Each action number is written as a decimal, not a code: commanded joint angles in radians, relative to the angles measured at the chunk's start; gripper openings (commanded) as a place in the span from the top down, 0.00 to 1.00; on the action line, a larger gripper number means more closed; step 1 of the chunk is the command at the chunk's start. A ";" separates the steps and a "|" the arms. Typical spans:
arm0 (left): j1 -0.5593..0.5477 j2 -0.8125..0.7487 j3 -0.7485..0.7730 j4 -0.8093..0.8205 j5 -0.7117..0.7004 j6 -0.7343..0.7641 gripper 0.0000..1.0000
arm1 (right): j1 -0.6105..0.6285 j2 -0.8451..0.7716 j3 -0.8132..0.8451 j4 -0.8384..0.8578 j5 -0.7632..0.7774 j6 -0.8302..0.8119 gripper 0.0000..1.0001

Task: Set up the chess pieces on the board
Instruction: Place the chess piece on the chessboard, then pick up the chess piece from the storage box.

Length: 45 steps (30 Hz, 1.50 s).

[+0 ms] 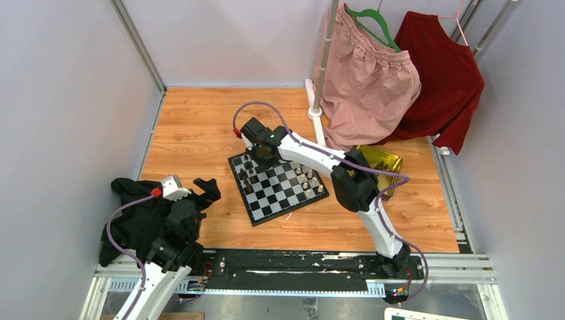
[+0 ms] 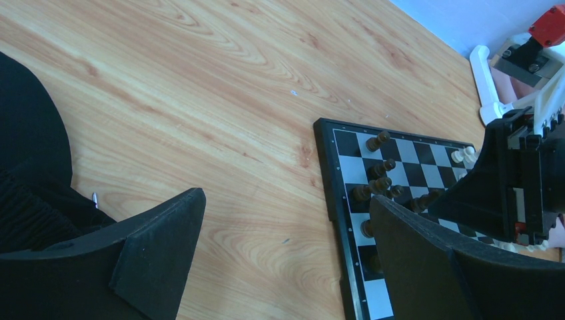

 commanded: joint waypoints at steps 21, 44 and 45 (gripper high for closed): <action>-0.006 -0.053 -0.017 0.003 -0.006 0.011 0.00 | 0.018 -0.036 0.013 -0.029 0.008 -0.041 0.67; -0.006 -0.054 -0.016 0.001 -0.007 0.011 0.00 | -0.185 -0.721 -0.596 0.065 0.427 0.230 0.65; -0.007 -0.054 -0.016 0.002 -0.006 0.010 0.00 | -0.210 -0.751 -0.639 0.066 0.443 0.266 0.65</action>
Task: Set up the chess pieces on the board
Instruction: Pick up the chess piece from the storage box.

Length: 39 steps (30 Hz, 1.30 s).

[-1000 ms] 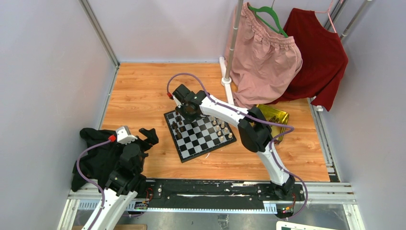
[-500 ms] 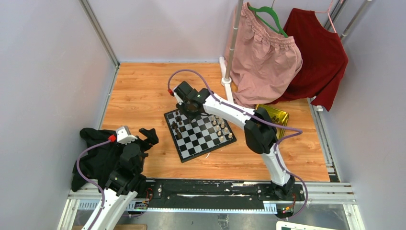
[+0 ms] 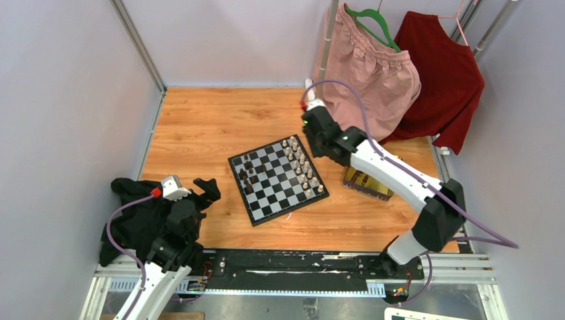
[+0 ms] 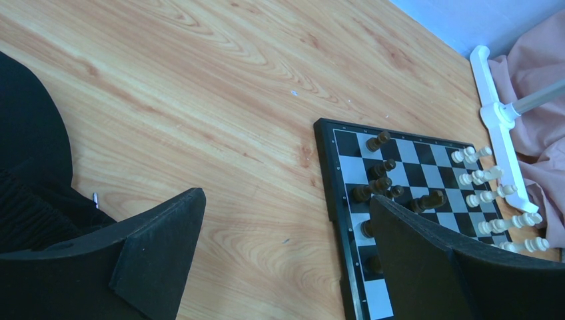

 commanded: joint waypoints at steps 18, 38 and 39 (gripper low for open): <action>-0.006 -0.060 -0.017 -0.002 0.000 0.013 0.00 | -0.501 -0.126 -0.482 0.123 -0.012 0.234 0.66; -0.006 -0.058 -0.017 0.003 0.000 0.014 0.00 | -0.584 0.042 -0.421 0.196 -0.116 0.213 0.66; -0.006 -0.059 -0.017 0.004 0.000 0.014 0.00 | -0.585 0.046 -0.419 0.196 -0.118 0.213 0.66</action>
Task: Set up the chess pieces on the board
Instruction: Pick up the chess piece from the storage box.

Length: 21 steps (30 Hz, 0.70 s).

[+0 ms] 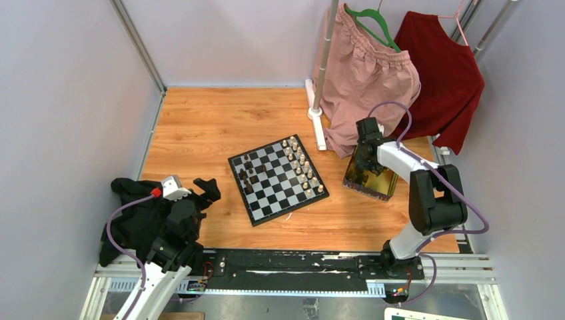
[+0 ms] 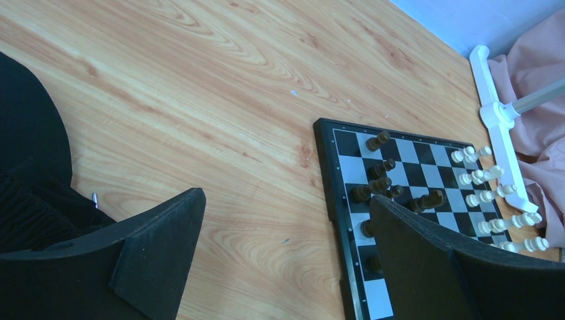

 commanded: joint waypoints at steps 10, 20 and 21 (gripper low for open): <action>-0.006 -0.057 -0.019 0.005 -0.001 0.014 0.00 | -0.022 0.008 0.033 0.008 -0.030 0.000 0.99; -0.006 -0.058 -0.017 0.004 -0.001 0.014 0.00 | -0.022 -0.083 0.036 -0.018 -0.004 -0.014 1.00; -0.006 -0.057 -0.018 0.004 -0.003 0.015 0.00 | -0.022 -0.097 0.040 -0.024 0.001 -0.019 1.00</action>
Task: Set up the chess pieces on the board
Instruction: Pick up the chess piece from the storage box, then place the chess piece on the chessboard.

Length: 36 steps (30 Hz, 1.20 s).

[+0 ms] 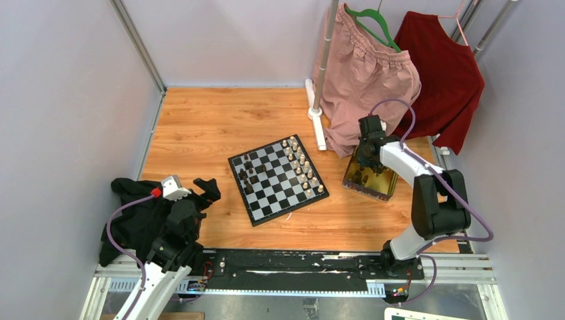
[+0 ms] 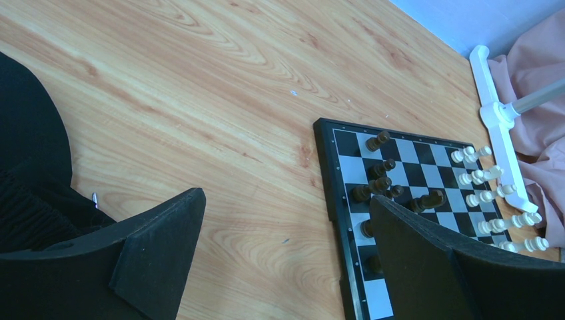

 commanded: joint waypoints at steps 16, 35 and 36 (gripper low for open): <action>-0.006 -0.055 -0.017 0.004 -0.006 0.015 0.00 | 0.112 -0.172 0.182 -0.104 -0.031 -0.091 1.00; -0.006 -0.057 -0.017 0.000 -0.009 0.011 0.00 | 0.526 0.328 0.786 -0.261 -0.032 -0.230 1.00; -0.006 -0.057 -0.017 0.000 -0.009 0.010 0.00 | 0.539 0.357 0.820 -0.274 -0.035 -0.236 1.00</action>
